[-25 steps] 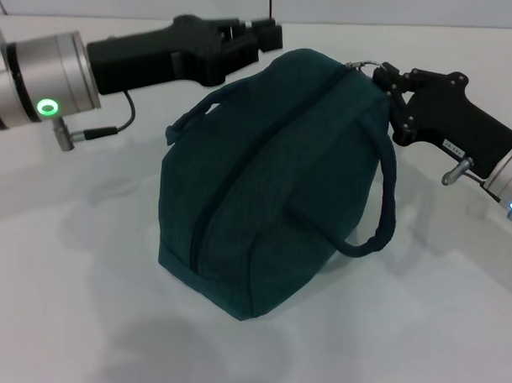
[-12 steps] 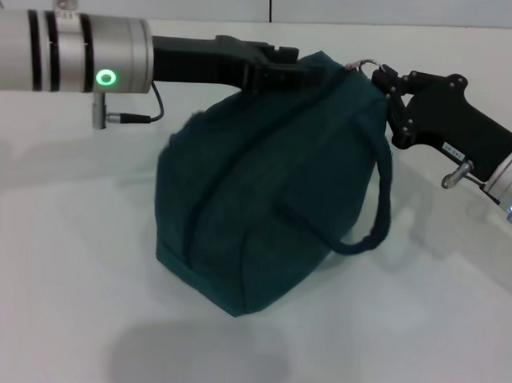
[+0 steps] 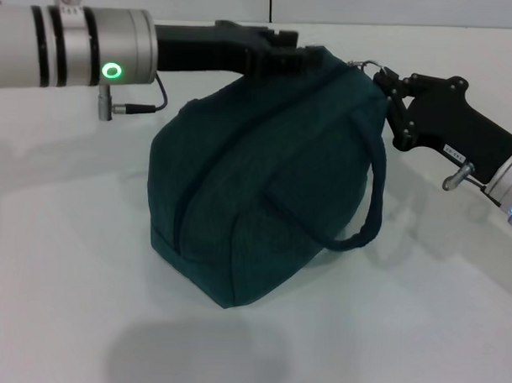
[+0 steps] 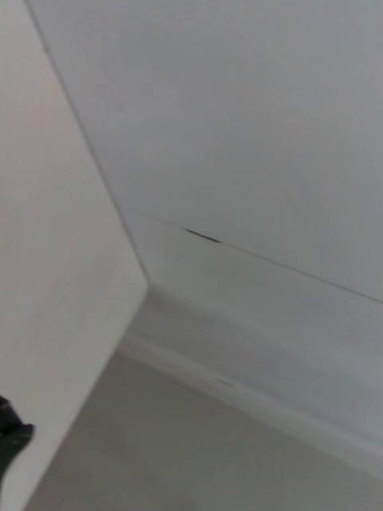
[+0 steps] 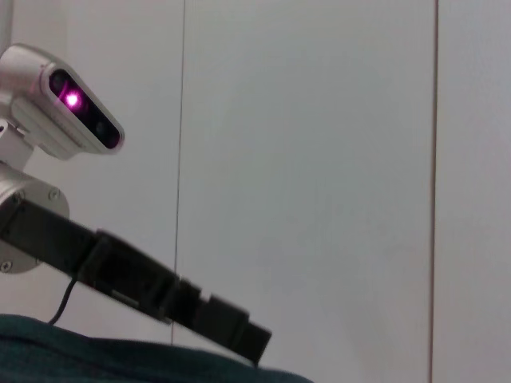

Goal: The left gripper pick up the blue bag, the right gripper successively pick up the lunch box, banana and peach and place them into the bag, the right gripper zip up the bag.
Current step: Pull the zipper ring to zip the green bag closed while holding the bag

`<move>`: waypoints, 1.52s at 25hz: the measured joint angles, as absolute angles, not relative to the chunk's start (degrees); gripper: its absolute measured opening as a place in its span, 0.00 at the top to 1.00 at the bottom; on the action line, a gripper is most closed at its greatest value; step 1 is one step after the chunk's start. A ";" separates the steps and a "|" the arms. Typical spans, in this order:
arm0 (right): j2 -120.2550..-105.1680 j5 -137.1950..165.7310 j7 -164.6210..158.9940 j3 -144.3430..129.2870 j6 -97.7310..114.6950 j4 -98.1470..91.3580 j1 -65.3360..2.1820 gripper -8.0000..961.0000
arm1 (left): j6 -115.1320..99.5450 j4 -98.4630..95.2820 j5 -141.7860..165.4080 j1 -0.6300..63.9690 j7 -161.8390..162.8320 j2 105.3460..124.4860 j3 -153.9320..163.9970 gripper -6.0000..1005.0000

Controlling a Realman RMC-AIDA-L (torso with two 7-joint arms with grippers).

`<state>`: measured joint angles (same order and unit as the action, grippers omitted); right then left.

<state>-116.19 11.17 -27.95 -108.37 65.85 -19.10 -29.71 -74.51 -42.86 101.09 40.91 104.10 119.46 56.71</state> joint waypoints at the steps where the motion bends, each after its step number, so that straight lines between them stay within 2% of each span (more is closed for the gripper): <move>1: -116.19 11.17 -27.95 -108.37 65.84 -19.09 -29.71 0.97 | -74.58 -43.11 100.26 40.55 103.76 119.45 56.72 0.41; 24: -116.18 11.15 -27.87 -108.37 65.82 -19.02 -29.90 0.97 | -69.59 -43.59 104.95 42.01 103.86 119.53 60.58 0.42; 35: -116.19 11.01 -27.82 -108.37 65.83 -18.89 -29.89 0.97 | -69.65 -43.59 104.66 41.75 103.25 119.54 61.46 0.82; 38: -116.19 10.90 -27.79 -108.37 65.82 -18.89 -29.83 0.97 | -69.86 -43.38 104.21 41.54 101.95 119.64 61.51 0.84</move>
<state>-116.19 10.90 -27.80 -108.37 65.82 -18.89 -29.83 -69.86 -43.38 104.21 41.54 101.95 119.64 61.51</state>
